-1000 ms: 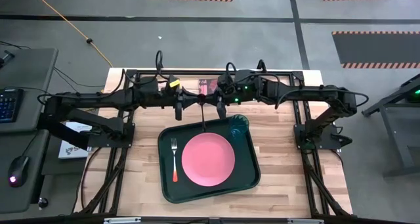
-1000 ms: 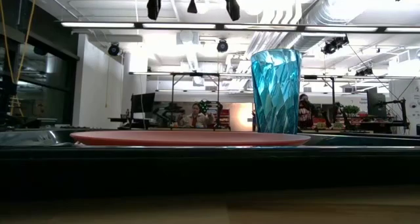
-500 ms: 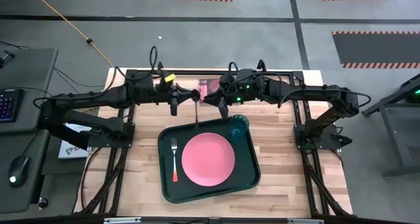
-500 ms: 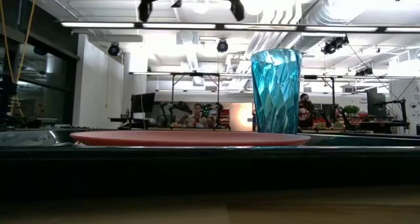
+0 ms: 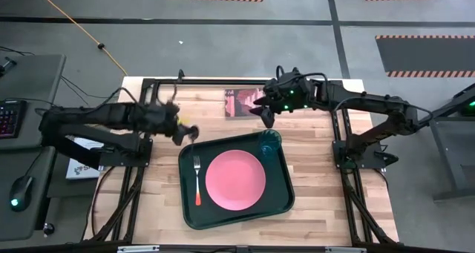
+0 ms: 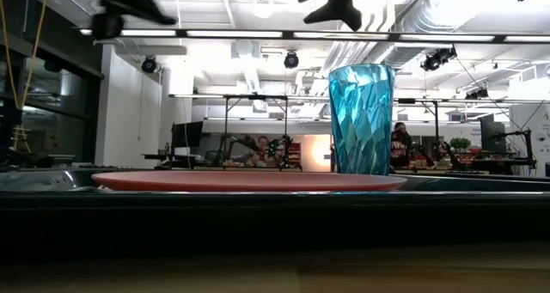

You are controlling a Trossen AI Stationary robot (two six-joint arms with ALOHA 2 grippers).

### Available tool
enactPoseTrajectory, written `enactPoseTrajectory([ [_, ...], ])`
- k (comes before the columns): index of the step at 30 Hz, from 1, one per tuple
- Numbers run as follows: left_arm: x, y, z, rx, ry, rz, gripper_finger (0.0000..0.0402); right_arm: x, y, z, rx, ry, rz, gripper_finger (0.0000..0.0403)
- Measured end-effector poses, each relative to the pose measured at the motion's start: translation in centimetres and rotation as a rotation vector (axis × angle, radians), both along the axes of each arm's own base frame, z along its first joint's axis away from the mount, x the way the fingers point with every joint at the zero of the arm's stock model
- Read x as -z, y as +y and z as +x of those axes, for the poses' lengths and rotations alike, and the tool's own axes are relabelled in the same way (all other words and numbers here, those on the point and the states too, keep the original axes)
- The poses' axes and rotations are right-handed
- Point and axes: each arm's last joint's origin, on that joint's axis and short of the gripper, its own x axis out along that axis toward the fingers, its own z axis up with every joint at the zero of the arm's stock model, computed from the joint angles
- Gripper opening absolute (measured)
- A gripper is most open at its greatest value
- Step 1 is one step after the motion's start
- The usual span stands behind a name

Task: Pick and place plate/cup/fork/spoon on tray
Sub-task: Put the black spoon to the left side of the orange fork on the black tray

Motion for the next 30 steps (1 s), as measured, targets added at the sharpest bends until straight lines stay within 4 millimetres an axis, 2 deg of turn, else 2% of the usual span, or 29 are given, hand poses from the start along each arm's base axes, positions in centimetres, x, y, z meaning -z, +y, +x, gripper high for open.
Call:
enactPoseTrajectory([
  [4, 1.6, -2.9, -0.9, -0.064, 0.082, -0.102, 0.0, 0.5, 0.1, -0.5, -0.01, 0.07, -0.013, 0.0196],
  [11, 8.1, -7.2, -1.6, -0.221, 0.217, -0.212, 0.0, 0.5, 0.1, -0.5, -0.02, 0.077, -0.031, 0.0196],
  [14, 9.7, -8.6, -1.3, -0.245, 0.237, -0.212, 0.0, 0.5, 0.1, -0.5, -0.021, 0.076, -0.032, 0.0196],
  [23, 12.6, -10.0, 0.0, -0.304, 0.388, -0.191, 0.0, 0.5, 0.1, -0.5, -0.021, 0.074, -0.032, 0.0196],
  [30, 14.1, -10.4, 0.7, -0.342, 0.415, -0.12, 0.0, 0.5, 0.2, -0.5, -0.019, 0.074, -0.029, 0.0196],
])
